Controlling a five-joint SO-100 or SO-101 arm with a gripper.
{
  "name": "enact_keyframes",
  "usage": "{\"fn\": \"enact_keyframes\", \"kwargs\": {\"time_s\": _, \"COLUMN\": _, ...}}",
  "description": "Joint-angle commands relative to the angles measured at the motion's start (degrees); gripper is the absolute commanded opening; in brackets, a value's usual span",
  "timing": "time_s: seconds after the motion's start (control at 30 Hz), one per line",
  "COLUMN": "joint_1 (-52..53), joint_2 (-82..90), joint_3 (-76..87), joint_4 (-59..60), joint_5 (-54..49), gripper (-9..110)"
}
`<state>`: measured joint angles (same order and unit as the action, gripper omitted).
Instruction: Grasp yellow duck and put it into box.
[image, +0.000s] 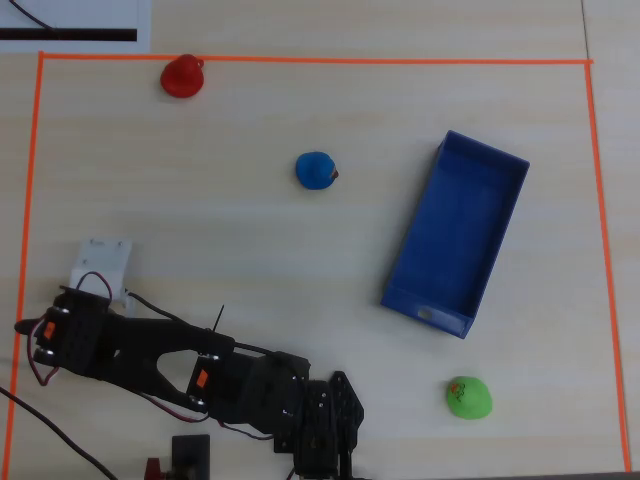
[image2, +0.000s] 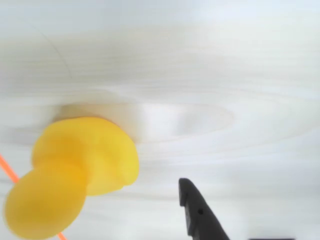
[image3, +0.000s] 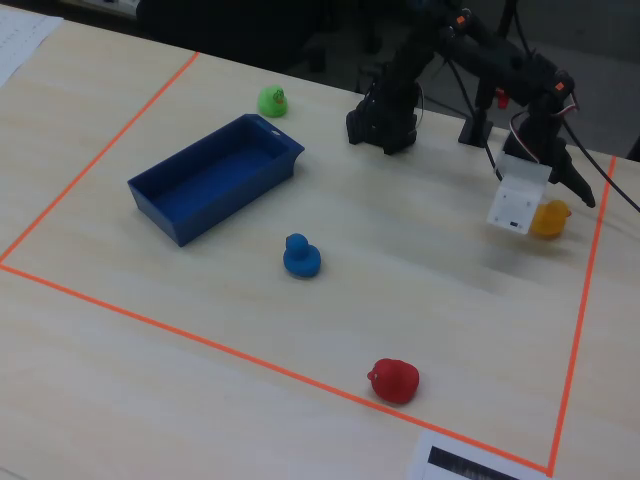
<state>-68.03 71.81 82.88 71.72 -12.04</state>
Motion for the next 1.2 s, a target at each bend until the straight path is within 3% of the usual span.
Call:
{"fn": "enact_keyframes", "kwargs": {"time_s": 0.0, "joint_1": -1.32, "joint_2": 1.32, "joint_3": 0.53, "joint_4": -1.85, "joint_5": 0.18, "gripper": 63}}
{"fn": "enact_keyframes", "kwargs": {"time_s": 1.0, "joint_1": 0.26, "joint_2": -3.52, "joint_3": -1.49, "joint_4": -7.12, "joint_5": 1.58, "gripper": 62}}
{"fn": "enact_keyframes", "kwargs": {"time_s": 1.07, "joint_1": 0.35, "joint_2": -3.96, "joint_3": -1.23, "joint_4": -7.56, "joint_5": 1.67, "gripper": 57}}
{"fn": "enact_keyframes", "kwargs": {"time_s": 1.17, "joint_1": 0.7, "joint_2": -4.31, "joint_3": -0.7, "joint_4": -8.53, "joint_5": 3.34, "gripper": 17}}
